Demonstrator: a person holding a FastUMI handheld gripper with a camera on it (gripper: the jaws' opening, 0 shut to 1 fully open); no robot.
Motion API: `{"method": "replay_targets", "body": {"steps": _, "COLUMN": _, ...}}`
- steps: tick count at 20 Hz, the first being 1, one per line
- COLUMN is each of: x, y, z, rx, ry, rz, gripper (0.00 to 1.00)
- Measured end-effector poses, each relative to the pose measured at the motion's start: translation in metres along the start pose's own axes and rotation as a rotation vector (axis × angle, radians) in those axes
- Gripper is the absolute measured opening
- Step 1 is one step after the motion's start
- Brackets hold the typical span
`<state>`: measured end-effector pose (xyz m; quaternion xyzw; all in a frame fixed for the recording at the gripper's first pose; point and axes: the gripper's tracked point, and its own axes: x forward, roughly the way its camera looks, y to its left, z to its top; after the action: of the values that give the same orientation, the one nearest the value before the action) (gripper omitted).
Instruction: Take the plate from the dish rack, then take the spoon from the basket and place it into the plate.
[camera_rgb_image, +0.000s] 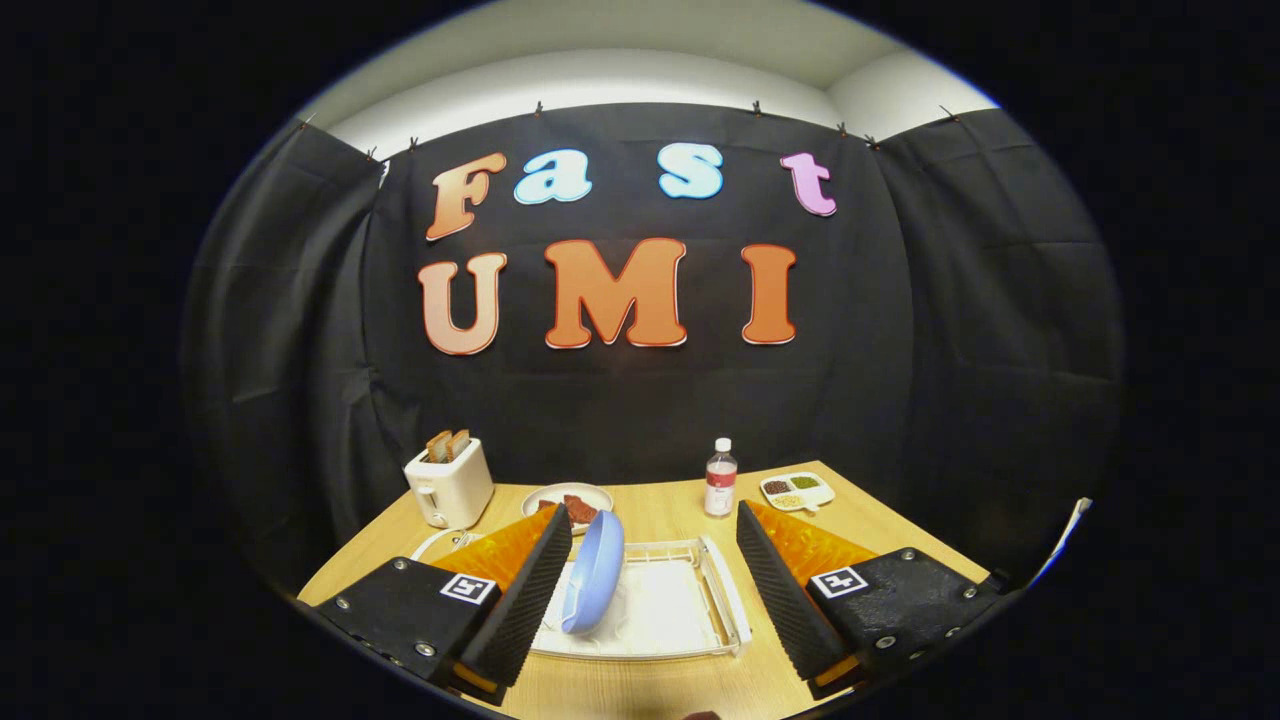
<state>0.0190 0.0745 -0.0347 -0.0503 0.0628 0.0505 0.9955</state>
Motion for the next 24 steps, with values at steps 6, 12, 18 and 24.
{"method": "replay_targets", "body": {"steps": 6, "x": 0.035, "y": 0.036, "z": -0.027, "rx": -0.063, "ry": 0.121, "rz": 0.006, "gripper": 0.98}}
{"method": "replay_targets", "body": {"steps": 12, "x": 0.079, "y": 0.048, "z": -0.077, "rx": -0.093, "ry": 0.284, "rz": -0.049, "gripper": 0.98}}
{"method": "replay_targets", "body": {"steps": 18, "x": 0.109, "y": 0.039, "z": -0.098, "rx": -0.174, "ry": 0.352, "rz": -0.154, "gripper": 0.50}}
{"method": "replay_targets", "body": {"steps": 24, "x": 0.114, "y": 0.019, "z": -0.093, "rx": -0.266, "ry": 0.359, "rz": -0.267, "gripper": 0.07}}
